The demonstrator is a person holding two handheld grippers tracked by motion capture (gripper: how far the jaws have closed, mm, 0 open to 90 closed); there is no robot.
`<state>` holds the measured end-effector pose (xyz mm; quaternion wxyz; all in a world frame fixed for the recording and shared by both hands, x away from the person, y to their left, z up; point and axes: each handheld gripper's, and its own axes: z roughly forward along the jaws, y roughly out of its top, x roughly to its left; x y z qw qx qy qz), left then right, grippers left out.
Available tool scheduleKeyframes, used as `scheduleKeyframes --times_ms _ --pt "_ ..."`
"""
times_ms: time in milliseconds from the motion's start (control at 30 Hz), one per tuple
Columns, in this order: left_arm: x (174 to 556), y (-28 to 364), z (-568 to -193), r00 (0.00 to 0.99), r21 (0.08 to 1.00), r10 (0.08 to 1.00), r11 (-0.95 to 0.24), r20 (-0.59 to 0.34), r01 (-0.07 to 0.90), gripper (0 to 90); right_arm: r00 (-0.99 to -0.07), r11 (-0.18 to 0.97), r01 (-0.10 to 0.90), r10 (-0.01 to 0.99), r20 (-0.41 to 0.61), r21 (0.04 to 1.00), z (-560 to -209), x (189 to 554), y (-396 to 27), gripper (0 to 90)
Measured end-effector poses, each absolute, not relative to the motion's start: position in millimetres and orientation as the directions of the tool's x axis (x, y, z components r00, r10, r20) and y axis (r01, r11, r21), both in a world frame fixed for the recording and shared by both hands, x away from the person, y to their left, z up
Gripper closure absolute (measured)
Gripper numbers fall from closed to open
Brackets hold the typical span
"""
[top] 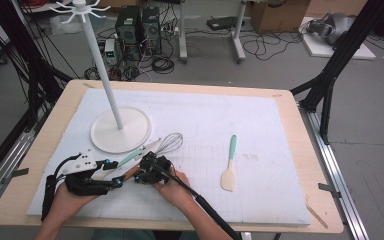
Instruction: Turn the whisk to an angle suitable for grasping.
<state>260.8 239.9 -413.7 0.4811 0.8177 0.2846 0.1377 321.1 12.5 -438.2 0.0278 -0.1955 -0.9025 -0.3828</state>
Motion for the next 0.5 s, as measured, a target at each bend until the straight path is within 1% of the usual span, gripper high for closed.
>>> scheduleKeyframes --times_ms 133,233,500 --pt "263 239 -414 0.798 0.865 0.6 -0.371 -0.053 0.337 42.1 -0.924 0.618 0.365 0.332 0.189 0.697 -431 321 0 80.7" --pt "264 239 -413 0.801 0.861 0.597 -0.383 -0.044 0.334 42.3 -0.922 0.607 0.366 0.341 0.184 0.705 -425 321 -12 73.4" --pt "272 231 -414 0.8 0.853 0.598 -0.391 -0.049 0.345 43.2 -0.917 0.565 0.36 0.363 0.168 0.743 -407 321 -53 64.0"
